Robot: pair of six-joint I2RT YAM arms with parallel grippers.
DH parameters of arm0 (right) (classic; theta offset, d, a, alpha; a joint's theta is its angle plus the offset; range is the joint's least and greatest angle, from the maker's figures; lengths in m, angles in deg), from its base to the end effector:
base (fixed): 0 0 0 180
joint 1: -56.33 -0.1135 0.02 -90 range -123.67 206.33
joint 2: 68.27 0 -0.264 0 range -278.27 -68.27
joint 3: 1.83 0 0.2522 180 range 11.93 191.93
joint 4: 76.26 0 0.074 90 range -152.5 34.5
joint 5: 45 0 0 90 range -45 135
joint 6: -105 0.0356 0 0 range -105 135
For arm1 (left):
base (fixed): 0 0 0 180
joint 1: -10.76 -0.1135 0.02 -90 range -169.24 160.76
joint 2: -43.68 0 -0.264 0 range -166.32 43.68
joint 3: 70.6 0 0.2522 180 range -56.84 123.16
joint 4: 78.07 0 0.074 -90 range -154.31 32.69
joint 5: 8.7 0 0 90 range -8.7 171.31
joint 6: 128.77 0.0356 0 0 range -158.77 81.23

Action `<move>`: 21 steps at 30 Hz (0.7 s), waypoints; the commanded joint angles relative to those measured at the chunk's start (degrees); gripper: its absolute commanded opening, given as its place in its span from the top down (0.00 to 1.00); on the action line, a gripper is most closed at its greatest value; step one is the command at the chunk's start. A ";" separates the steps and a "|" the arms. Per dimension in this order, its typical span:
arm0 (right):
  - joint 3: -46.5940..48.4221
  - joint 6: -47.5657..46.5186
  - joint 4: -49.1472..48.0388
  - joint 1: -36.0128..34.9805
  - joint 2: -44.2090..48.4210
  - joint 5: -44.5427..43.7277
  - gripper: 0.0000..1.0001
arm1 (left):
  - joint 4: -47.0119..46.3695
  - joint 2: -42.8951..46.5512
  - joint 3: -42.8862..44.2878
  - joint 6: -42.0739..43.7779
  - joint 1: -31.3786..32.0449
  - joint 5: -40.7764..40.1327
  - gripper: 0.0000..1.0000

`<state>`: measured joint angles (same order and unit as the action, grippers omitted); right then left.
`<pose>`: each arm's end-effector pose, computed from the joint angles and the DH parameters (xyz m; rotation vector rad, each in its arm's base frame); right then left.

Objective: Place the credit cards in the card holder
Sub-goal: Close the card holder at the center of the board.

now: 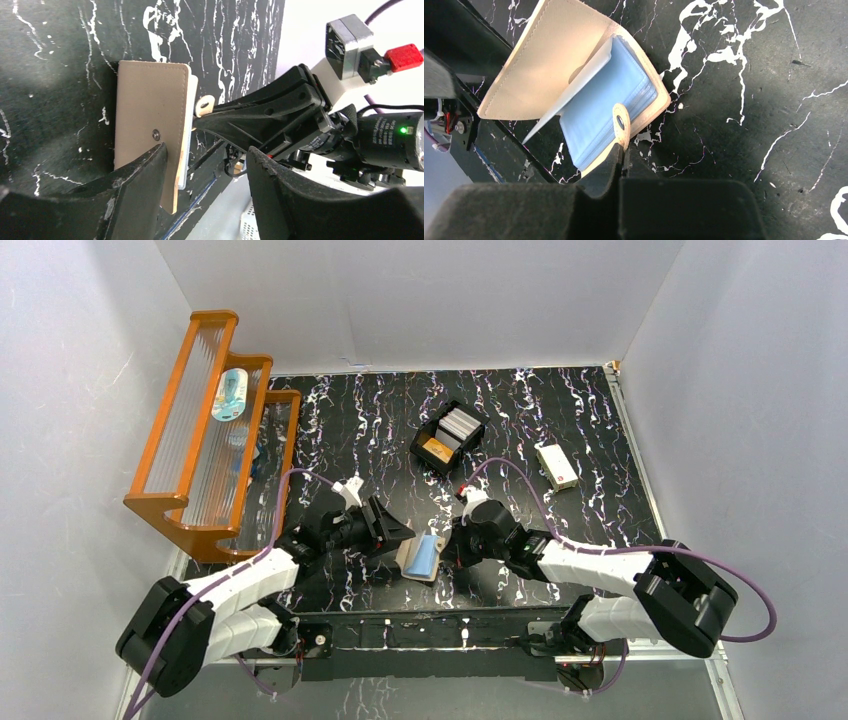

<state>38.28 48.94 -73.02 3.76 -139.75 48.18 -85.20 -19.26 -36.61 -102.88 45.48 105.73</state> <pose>0.1453 0.1931 0.1703 -0.4097 2.2884 0.8831 0.1719 -0.1371 0.1870 -0.2502 2.2446 -1.4633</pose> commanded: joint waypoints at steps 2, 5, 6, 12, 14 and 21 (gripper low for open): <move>-0.24 -1.50 -5.32 -0.16 -0.46 0.85 1.00 | -7.49 -2.75 -1.55 -1.79 0.80 4.22 0.53; -0.71 -3.49 -7.55 -0.13 -0.68 0.42 1.00 | -7.36 -4.74 -0.58 -0.20 1.67 3.78 0.59; -1.20 -4.57 -9.16 -0.10 -0.68 0.65 1.00 | -7.34 -5.62 -0.40 0.12 1.81 3.75 0.61; -3.59 -9.04 -16.24 -0.06 -1.45 1.71 1.00 | -5.98 -11.30 1.25 3.12 3.60 2.19 0.76; -4.65 -9.07 -19.02 -0.06 -1.38 2.85 1.00 | -3.54 -12.79 2.46 4.69 4.14 0.76 0.80; -8.53 -10.62 -25.09 -0.04 -0.47 6.29 0.96 | 2.22 -15.19 4.77 8.22 5.43 -4.99 0.84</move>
<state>30.78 40.78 -90.68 3.78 -141.06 51.55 -87.17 -34.28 -34.10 -98.16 50.35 104.59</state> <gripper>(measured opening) 0.026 0.162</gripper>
